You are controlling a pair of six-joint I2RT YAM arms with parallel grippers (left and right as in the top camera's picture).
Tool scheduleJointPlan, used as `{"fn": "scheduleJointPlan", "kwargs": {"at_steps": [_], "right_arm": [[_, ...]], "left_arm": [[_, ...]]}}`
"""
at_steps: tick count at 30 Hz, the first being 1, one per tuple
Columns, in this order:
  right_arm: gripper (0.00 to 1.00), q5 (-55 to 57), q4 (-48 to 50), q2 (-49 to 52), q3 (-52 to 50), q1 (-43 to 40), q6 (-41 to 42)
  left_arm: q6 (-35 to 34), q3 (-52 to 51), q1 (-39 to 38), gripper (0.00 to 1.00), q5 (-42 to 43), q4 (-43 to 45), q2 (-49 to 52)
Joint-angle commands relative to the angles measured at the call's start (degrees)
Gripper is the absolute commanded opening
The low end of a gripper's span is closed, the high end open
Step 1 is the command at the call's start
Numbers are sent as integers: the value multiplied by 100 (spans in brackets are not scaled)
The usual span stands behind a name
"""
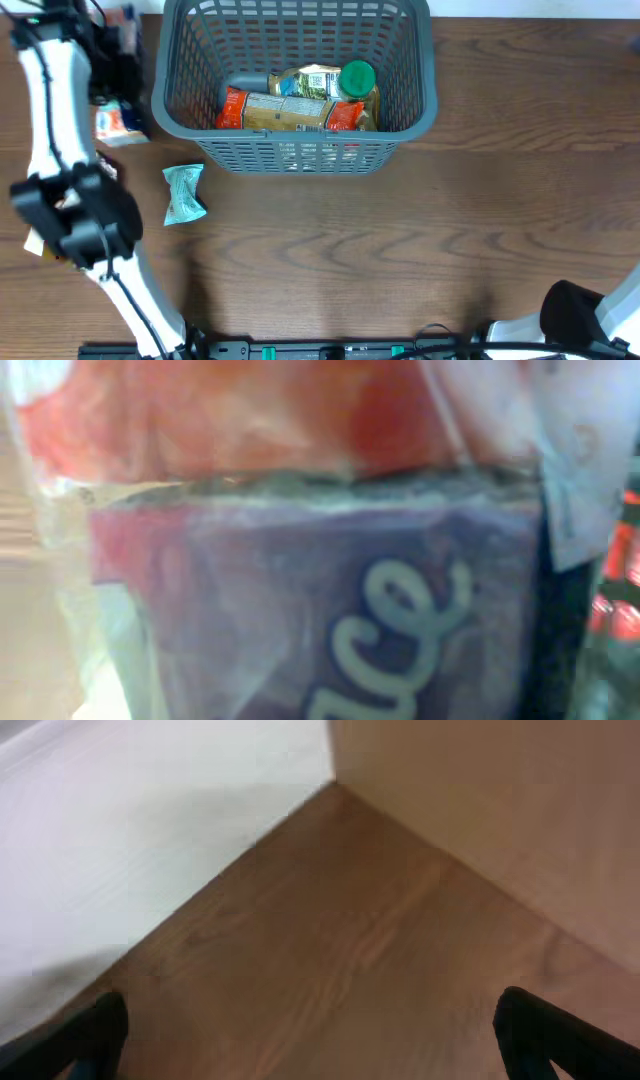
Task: Pack container
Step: 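Lift the tissue strip with the left gripper and drop it into the basket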
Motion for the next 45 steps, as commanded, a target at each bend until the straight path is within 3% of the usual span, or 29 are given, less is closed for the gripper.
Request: {"fn": "scheduleJointPlan", "kwargs": {"at_steps": [1, 9, 14, 21, 27, 37, 45], "right_arm": [[99, -192, -70, 79, 24, -238, 422], [99, -197, -166, 79, 24, -293, 361], [99, -245, -260, 79, 24, -289, 361], [99, -446, -402, 79, 24, -289, 365], [99, -501, -625, 79, 24, -289, 365], [99, -542, -732, 79, 22, -289, 365], [99, -542, -728, 79, 22, -289, 365]], "left_arm": [[236, 72, 31, 6, -385, -175, -531], [844, 79, -192, 6, -380, -363, -1545], [2085, 192, -962, 6, -380, -179, -2140], [3622, 190, -2389, 6, -424, 907, -2441], [4531, 190, -2918, 6, -396, 1480, -2079], [5029, 186, -2940, 6, -96, 866, -741], [5036, 186, -2938, 6, -94, 796, 168]]}}
